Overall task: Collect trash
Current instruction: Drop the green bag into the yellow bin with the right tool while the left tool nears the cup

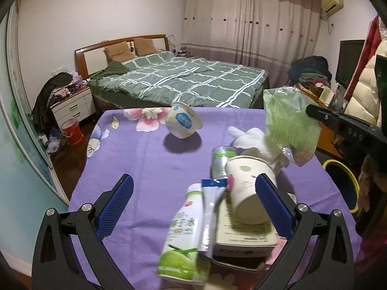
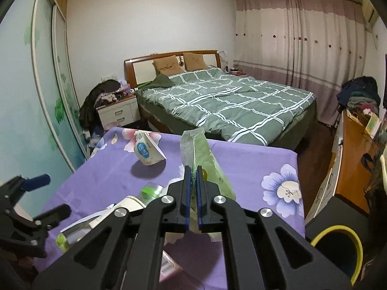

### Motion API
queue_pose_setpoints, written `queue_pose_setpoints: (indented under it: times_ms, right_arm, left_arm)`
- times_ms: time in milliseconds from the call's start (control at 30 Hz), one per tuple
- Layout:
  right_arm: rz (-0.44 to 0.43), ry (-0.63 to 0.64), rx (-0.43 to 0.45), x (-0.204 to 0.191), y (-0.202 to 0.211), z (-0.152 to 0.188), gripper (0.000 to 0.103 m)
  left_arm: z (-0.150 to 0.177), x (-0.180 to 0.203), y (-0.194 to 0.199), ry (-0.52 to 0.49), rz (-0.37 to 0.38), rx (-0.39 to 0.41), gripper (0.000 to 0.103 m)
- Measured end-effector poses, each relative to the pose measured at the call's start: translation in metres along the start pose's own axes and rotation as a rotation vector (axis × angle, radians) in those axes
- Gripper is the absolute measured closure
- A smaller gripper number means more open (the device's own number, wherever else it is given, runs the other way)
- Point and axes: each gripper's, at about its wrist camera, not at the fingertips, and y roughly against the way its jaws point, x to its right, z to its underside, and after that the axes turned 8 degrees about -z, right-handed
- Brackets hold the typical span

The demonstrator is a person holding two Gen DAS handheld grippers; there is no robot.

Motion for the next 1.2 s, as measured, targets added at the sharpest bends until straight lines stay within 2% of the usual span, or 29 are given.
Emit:
queue_pose_setpoints:
  times_ms: [233,367,500,767,900,1000,1033,1100,1200]
  right_arm:
    - [-0.01,-0.021,0.064,0.01,0.038,-0.006,0.099]
    - [0.034,-0.033,0.104,0.023,0.063,-0.004,0.099]
    - [0.133,-0.09,0.097,0.057,0.078,0.017,0.099]
    - [0.388,-0.248,0.015,0.152,0.087,0.081,0.098]
    - [0.467,-0.33,-0.016,0.196,0.086,0.109,0.097]
    - [0.496,-0.379,-0.046,0.221,0.082,0.128,0.097]
    - [0.503,-0.388,-0.052,0.225,0.081,0.132,0.094]
    - [0.526,-0.403,-0.067,0.233,0.078,0.14,0.077]
    - [0.531,-0.423,-0.058,0.235,0.078,0.144,0.071]
  left_arm:
    - [0.004,0.021,0.013,-0.017,0.031,0.011,0.004]
    - [0.005,0.033,0.019,-0.043,0.048,0.015,0.004]
    - [0.009,0.047,0.019,-0.072,0.065,0.007,0.004]
    - [0.015,0.075,0.002,-0.111,0.079,-0.032,0.004]
    - [0.015,0.082,-0.007,-0.122,0.068,-0.046,0.004]
    - [0.014,0.083,-0.013,-0.123,0.058,-0.058,0.004]
    - [0.015,0.083,-0.015,-0.123,0.054,-0.062,0.004]
    - [0.015,0.082,-0.018,-0.125,0.045,-0.07,0.004]
    - [0.015,0.081,-0.024,-0.126,0.034,-0.077,0.004]
